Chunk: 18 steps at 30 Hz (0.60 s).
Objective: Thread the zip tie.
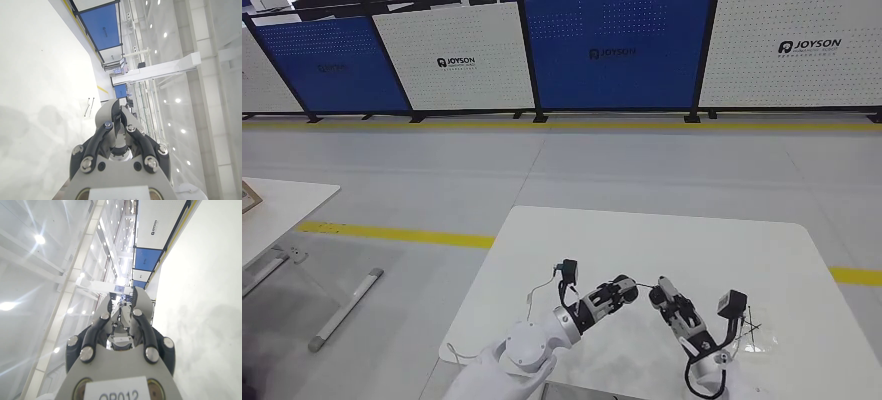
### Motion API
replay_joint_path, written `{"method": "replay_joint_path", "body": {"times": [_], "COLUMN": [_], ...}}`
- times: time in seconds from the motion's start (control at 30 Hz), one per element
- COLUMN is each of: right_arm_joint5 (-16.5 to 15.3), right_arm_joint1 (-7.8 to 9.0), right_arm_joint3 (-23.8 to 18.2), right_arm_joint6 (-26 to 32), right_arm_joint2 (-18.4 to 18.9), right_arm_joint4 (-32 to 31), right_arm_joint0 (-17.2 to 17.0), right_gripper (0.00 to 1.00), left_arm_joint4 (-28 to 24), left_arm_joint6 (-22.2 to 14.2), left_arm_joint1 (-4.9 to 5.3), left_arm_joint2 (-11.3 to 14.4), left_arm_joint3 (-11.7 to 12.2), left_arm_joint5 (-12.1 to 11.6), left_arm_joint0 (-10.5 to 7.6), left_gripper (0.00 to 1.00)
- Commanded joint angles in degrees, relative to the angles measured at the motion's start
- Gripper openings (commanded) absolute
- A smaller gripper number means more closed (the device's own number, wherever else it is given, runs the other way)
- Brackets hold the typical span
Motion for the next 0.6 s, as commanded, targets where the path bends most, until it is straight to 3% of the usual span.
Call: {"method": "replay_joint_path", "body": {"times": [0.0, 0.23, 0.27, 0.57], "right_arm_joint5": [-1.4, -6.4, -6.5, -6.5], "right_arm_joint1": [0.19, 0.66, 0.66, 0.66], "right_arm_joint3": [0.2, 1.2, 1.1, 1.1], "right_arm_joint6": [0.8, 3.9, 4.3, 4.3], "right_arm_joint2": [1.8, 7.4, 7.5, 7.5], "right_arm_joint4": [2.2, 10.1, 10.7, 10.7], "right_arm_joint0": [-1.0, -4.0, -4.1, -4.1], "right_gripper": [1.0, 1.0, 1.0, 1.0], "left_arm_joint4": [0.2, 0.1, -1.4, -1.4], "left_arm_joint6": [0.3, 0.3, -1.2, -1.2], "left_arm_joint1": [0.08, 0.38, 0.37, 0.37], "left_arm_joint2": [-0.3, -1.7, -1.5, -1.5], "left_arm_joint3": [-0.2, 0.2, 0.4, 0.4], "left_arm_joint5": [0.3, 2.3, 3.3, 3.3], "left_arm_joint0": [0.41, 1.31, 1.17, 1.17], "left_gripper": [0.0, 0.0, 0.0, 0.0]}}
